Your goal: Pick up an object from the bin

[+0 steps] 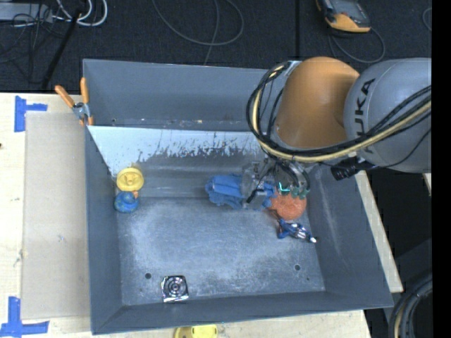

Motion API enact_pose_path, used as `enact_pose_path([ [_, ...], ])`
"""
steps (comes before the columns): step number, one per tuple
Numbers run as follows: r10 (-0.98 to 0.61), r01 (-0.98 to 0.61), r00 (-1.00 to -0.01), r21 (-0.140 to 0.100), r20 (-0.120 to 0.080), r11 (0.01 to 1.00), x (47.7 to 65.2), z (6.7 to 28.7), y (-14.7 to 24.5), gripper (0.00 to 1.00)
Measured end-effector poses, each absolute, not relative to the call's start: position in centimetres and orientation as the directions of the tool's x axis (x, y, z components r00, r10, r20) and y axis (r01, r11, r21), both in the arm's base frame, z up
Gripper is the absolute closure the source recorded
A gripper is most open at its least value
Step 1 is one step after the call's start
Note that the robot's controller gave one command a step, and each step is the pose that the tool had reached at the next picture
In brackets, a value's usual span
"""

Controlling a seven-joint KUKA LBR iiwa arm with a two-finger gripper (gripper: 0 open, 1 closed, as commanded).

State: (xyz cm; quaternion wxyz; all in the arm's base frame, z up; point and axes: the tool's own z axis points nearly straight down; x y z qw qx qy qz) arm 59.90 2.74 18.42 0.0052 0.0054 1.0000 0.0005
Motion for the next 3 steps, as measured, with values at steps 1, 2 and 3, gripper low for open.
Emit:
enact_pose_path([
  [1, 0.043, 0.043, -0.999, 0.001, -0.001, 0.999, 61.4, 15.6, 2.9, 0.00],
  [2, 0.062, 0.062, -0.998, 0.001, -0.004, 0.998, 61.6, 11.3, 3.5, 0.00],
  [3, 0.039, 0.039, -0.999, 0.001, -0.003, 0.999, 60.4, 7.1, 4.0, 1.00],
])
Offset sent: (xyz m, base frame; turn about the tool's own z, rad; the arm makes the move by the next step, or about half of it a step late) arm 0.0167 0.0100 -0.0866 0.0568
